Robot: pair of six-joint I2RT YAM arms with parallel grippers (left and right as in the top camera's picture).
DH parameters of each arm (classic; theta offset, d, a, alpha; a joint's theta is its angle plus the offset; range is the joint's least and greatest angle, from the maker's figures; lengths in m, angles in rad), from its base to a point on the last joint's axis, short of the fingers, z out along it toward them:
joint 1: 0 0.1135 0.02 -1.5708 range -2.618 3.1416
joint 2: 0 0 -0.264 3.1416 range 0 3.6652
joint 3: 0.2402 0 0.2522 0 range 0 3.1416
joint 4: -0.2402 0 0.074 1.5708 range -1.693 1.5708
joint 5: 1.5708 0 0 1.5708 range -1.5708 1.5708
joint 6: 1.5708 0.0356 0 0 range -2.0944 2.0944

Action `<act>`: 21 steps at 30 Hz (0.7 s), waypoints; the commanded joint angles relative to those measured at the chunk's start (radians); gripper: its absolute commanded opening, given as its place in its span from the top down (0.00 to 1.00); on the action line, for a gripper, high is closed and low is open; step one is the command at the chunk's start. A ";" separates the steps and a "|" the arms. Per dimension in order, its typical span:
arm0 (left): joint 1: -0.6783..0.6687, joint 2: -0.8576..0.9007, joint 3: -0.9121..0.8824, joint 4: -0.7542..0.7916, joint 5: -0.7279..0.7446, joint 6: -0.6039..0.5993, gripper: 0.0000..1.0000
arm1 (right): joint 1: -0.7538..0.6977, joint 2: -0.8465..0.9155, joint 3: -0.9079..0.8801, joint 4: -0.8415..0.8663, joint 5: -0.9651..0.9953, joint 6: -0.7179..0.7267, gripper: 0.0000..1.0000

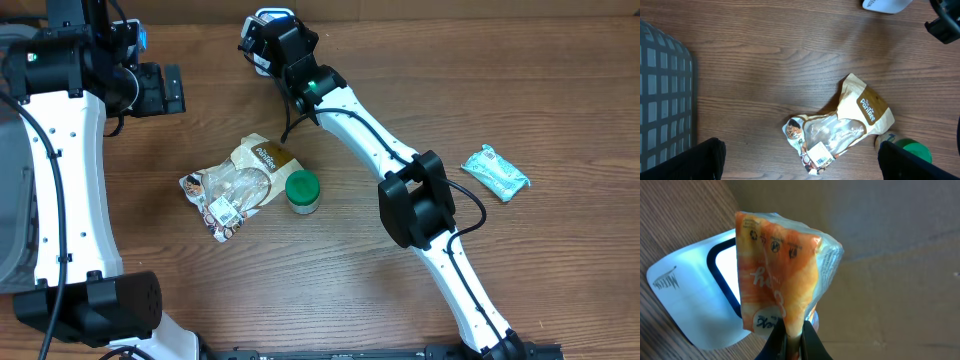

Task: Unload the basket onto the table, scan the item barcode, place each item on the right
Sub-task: 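Hold the orange box in front of the scanner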

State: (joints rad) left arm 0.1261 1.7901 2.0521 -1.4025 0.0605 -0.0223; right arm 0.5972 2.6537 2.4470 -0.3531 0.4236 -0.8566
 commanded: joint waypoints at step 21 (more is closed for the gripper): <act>-0.002 0.008 -0.002 0.000 0.008 0.016 0.00 | -0.180 -0.614 0.014 -0.761 -0.603 1.037 0.96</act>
State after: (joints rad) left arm 0.1261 1.7901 2.0521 -1.4025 0.0605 -0.0223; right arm 0.4805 2.0926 2.4554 -1.0500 -0.0139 0.0002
